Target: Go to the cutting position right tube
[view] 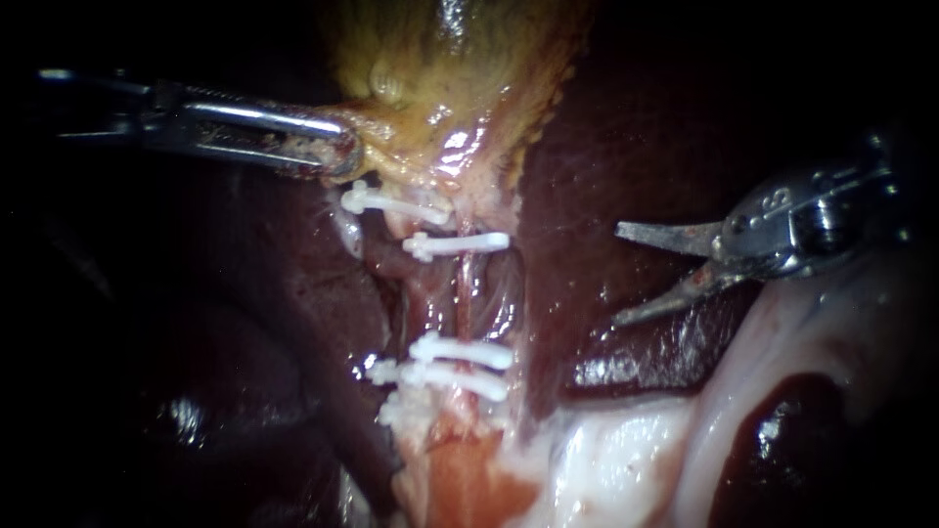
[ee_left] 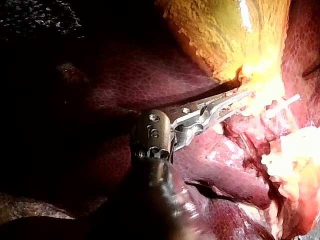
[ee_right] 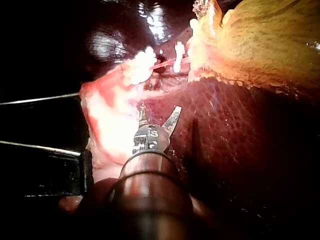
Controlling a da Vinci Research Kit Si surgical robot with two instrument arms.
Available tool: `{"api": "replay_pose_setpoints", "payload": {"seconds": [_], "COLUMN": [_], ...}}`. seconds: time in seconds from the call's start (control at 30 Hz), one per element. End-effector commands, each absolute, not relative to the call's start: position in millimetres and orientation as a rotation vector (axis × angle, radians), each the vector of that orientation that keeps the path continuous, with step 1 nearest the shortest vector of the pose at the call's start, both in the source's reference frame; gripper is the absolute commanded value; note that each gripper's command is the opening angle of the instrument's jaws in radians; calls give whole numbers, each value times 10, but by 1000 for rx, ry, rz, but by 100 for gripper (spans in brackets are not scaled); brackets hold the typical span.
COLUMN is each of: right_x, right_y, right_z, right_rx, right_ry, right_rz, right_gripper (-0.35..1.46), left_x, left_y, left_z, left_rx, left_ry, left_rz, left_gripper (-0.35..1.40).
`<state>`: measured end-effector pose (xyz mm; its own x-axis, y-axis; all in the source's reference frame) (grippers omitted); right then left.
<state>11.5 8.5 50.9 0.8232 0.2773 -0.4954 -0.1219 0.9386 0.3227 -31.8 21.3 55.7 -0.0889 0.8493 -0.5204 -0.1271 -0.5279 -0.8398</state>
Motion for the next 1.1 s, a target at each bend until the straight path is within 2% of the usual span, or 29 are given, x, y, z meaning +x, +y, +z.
{"api": "replay_pose_setpoints", "payload": {"seconds": [0.03, 0.17, 0.43, 0.53, 0.67, 0.77, 0.97, 1.1], "right_x": [115, 116, 118, 122, 133, 146, 174, 193], "right_y": [85, 85, 85, 85, 86, 86, 84, 78], "right_z": [509, 509, 508, 507, 507, 507, 516, 531], "right_rx": [286, 286, 283, 297, 337, 384, 482, 512], "right_ry": [567, 569, 574, 597, 678, 727, 764, 760], "right_rz": [215, 217, 221, 227, 237, 286, 361, 371], "right_gripper": [143, 143, 145, 145, 143, 143, 140, 140], "left_x": [-316, -299, -252, -250, -254, -256, -257, -257], "left_y": [214, 222, 243, 242, 239, 238, 238, 238], "left_z": [556, 543, 503, 502, 504, 505, 505, 505], "left_rx": [-1455, -1456, -1456, -1457, -1457, -1457, -1457, -1457], "left_ry": [-821, -843, -805, -802, -796, -794, -793, -793], "left_rz": [1709, 1705, 1678, 1675, 1676, 1676, 1676, 1676], "left_gripper": [-35, -35, -35, -35, -35, -35, -35, -35]}}
